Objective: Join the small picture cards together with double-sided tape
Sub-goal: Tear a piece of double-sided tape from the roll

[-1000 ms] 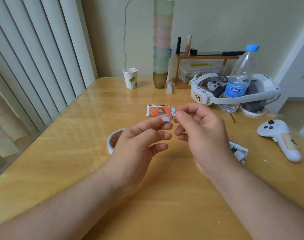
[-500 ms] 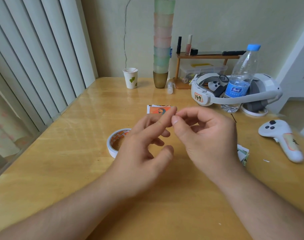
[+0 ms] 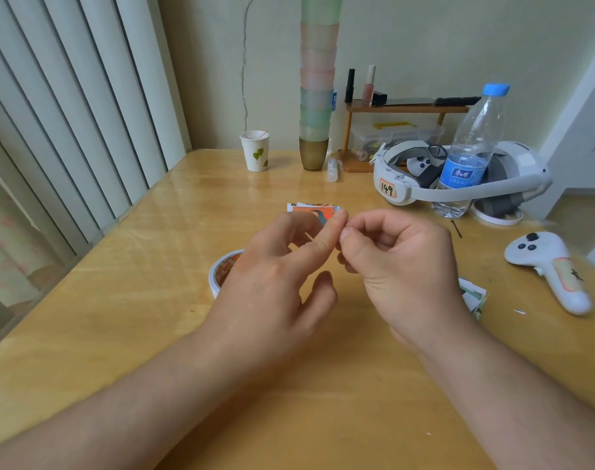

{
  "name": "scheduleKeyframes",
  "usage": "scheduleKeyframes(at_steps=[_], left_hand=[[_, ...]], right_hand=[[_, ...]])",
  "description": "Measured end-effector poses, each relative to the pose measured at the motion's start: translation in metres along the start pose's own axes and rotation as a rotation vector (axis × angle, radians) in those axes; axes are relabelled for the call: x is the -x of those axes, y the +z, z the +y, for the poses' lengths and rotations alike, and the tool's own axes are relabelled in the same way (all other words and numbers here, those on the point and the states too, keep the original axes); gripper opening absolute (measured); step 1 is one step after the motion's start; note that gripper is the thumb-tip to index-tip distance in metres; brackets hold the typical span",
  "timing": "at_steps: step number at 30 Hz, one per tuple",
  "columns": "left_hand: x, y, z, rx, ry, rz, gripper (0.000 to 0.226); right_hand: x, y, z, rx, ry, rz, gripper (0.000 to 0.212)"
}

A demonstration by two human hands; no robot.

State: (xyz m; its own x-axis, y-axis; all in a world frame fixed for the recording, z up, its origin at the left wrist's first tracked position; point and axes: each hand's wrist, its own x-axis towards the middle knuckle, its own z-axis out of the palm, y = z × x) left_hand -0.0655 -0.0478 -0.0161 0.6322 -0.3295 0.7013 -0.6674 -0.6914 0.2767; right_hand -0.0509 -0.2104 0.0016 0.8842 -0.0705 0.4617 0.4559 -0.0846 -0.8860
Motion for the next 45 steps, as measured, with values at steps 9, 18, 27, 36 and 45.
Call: scheduleKeyframes(at_steps=[9,18,27,36,45], left_hand=[[0.004,0.005,0.011,0.704,-0.328,-0.130,0.073],[-0.003,-0.002,0.010,1.326,-0.613,-0.203,0.070],[-0.006,-0.005,0.011,1.389,-0.659,-0.161,0.061],[-0.005,-0.002,0.009,1.344,-0.663,-0.154,0.066],[-0.004,0.002,0.008,1.351,-0.692,-0.146,0.064]], right_hand=[[-0.002,-0.003,0.001,-0.016,-0.050,0.008,0.015],[-0.001,-0.003,-0.002,-0.021,-0.065,-0.019,0.027],[-0.001,-0.002,-0.005,-0.116,0.007,-0.046,0.025],[0.001,-0.002,-0.004,-0.104,0.038,-0.052,0.010],[-0.001,-0.002,0.000,0.001,0.009,-0.016,0.021]])
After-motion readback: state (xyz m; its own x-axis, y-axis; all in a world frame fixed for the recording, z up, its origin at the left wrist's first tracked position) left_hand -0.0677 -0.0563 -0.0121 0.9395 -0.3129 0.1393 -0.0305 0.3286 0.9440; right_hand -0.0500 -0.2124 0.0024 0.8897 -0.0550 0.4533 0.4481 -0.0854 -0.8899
